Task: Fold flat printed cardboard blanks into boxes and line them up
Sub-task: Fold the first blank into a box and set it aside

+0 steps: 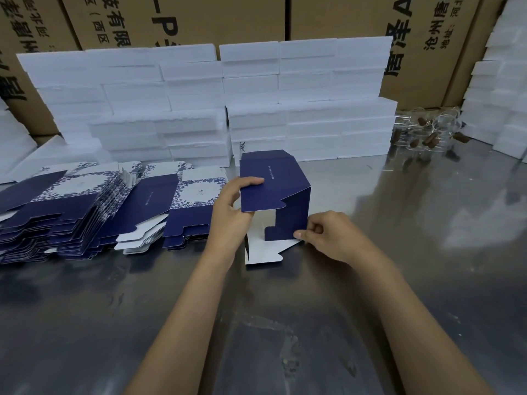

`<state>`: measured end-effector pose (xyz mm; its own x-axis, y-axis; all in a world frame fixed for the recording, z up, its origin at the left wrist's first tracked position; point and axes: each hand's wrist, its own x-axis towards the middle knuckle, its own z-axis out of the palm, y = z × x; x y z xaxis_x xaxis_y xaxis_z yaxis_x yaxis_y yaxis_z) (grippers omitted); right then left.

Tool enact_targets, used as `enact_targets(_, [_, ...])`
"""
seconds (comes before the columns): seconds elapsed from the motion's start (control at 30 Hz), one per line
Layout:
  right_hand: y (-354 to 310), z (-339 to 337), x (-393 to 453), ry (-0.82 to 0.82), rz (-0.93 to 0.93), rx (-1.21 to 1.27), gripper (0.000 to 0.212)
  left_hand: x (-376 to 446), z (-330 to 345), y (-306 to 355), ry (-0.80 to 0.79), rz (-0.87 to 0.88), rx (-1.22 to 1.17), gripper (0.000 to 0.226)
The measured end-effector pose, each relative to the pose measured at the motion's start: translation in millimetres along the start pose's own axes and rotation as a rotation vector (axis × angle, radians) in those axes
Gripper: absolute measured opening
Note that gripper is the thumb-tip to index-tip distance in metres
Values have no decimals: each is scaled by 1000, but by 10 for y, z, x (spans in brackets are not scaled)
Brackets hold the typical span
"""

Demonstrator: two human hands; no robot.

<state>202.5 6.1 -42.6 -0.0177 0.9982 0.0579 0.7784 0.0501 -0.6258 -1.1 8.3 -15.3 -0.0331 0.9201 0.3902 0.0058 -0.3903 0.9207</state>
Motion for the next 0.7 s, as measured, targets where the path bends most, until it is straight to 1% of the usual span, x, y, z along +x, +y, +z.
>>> enact_targets(0.07, [8, 40, 17, 13, -35, 25, 39, 0, 3, 1, 3, 0, 2, 38])
enact_targets(0.2, [26, 15, 46, 1, -45, 51, 34, -19, 4, 18, 21, 15, -2, 35])
enact_targets(0.3, [41, -36, 45, 60, -60, 95, 39, -16, -4, 25, -1, 10, 3, 40])
enact_targets(0.4, [10, -40, 53, 81, -86, 78, 40, -12, 15, 17, -16, 15, 22, 38])
enact_targets(0.5, [-3, -50, 47, 94, -72, 93, 44, -14, 18, 3, -4, 18, 14, 37])
enact_targets(0.63, [-49, -82, 26, 203, -120, 139, 48, 1, 16, -20, -3, 17, 5, 38])
enact_targets(0.7, [-75, -83, 15, 202, -132, 143, 49, -5, 36, -15, -3, 25, -6, 39])
